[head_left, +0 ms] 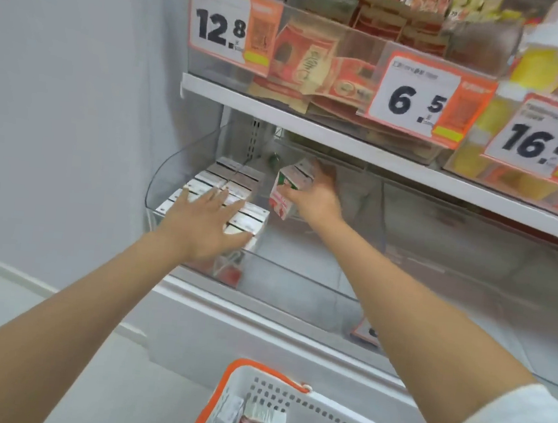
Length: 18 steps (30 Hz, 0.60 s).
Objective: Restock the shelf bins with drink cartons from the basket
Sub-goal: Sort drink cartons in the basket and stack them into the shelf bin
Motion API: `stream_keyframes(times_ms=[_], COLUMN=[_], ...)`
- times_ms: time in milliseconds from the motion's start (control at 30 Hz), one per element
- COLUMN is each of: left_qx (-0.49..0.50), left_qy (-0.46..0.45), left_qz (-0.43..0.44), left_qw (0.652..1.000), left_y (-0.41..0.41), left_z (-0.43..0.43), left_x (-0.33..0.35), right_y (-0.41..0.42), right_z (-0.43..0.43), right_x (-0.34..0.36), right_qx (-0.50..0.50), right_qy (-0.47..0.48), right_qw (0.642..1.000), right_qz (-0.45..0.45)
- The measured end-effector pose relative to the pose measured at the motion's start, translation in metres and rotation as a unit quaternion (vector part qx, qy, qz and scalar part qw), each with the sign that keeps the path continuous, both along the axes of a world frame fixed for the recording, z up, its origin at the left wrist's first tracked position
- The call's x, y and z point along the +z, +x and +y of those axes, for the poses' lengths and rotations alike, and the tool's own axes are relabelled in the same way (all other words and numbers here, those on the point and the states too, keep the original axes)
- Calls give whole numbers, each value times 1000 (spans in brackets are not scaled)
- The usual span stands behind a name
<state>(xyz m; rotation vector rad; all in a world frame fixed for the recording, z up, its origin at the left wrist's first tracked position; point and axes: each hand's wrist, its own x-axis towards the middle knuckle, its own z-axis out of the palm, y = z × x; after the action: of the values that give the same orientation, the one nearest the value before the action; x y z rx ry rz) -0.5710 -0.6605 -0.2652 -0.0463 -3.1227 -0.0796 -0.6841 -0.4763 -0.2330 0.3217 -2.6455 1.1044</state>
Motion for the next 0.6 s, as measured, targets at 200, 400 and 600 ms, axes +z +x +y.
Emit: stream_keyframes(times_ms=[200, 400, 600], left_qx=[0, 0, 25], left_qy=[-14, -9, 42], left_qz=[-3, 1, 68], left_qw=[1000, 1000, 996], left_y=[0, 1, 15], left_z=[2, 2, 10], left_x=[-3, -3, 5], right_y=[-19, -19, 17], right_z=[-25, -28, -22], right_x=[-33, -44, -30], right_qx=[191, 186, 180], right_qy=[-2, -109, -23], right_qw=[951, 922, 964], right_qz=[-244, -320, -194])
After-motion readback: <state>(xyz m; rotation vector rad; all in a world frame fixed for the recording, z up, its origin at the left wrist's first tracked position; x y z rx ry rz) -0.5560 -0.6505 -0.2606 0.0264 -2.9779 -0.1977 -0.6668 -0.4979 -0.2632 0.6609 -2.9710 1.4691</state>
